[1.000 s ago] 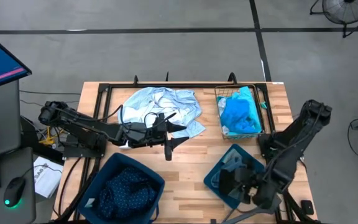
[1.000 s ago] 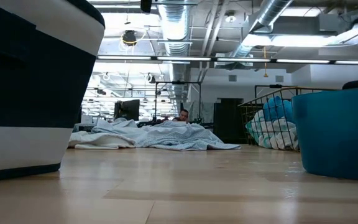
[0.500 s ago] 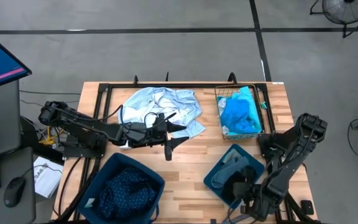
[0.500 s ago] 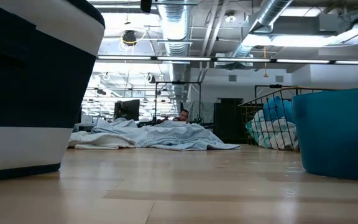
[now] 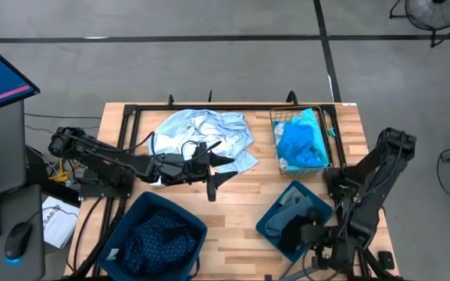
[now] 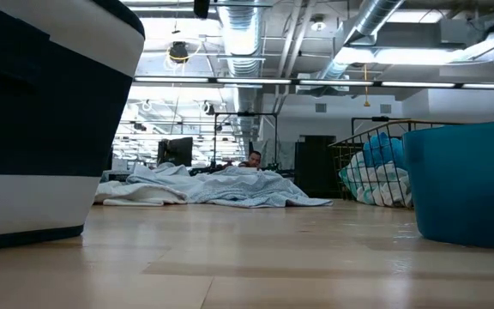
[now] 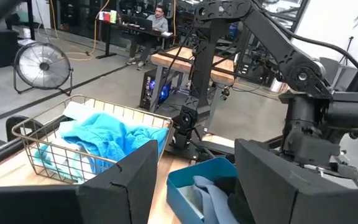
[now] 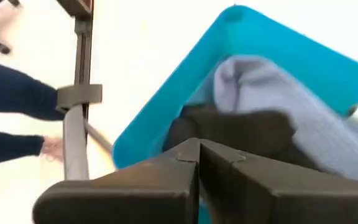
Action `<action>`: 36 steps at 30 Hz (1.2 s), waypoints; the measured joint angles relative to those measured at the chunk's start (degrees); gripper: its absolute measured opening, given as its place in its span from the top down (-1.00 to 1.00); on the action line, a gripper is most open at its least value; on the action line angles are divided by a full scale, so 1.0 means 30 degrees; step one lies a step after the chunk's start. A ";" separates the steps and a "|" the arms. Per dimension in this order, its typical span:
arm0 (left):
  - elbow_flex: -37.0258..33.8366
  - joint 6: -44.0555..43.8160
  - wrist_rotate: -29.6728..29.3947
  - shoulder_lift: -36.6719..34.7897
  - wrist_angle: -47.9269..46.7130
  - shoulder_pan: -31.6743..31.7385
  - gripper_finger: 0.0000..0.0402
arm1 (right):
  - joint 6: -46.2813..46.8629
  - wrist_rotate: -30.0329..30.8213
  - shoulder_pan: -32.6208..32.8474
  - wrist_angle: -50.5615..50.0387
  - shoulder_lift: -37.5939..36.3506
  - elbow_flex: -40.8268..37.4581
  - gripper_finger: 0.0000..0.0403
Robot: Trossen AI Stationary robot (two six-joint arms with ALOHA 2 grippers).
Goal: Pick & Place Cloths
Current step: Put the black sock into the blue bin
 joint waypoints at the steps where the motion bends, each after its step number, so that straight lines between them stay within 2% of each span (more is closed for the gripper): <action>1: 0.0000 -0.0186 0.0000 0.0000 -0.0007 0.0000 0.03 | -0.0318 0.0268 -0.0140 -0.0072 -0.0118 0.0000 0.99; 5: 0.0000 -0.0270 0.0000 0.0000 -0.0007 0.0000 0.03 | -0.0991 0.0320 -0.0863 -0.0637 0.0187 0.0000 0.99; 17: 0.0000 -0.0270 0.0000 0.0000 0.0000 0.0000 0.03 | -0.3195 -0.0132 -0.2739 -0.0622 0.3707 0.0000 0.99; 25: 0.0000 -0.0270 0.0000 0.0000 0.0000 0.0000 0.03 | -0.4837 -0.0140 -0.4289 0.0699 0.5122 0.0000 0.98; 29: 0.0000 -0.0270 0.0000 0.0000 0.0000 0.0000 0.03 | -0.5386 -0.0249 -0.4428 0.0903 0.4642 -0.0017 0.98; 36: 0.0000 0.0487 0.0000 -0.0011 -0.0315 0.0000 0.02 | -0.5291 -0.0657 -0.4138 0.0885 0.0502 -0.0022 0.98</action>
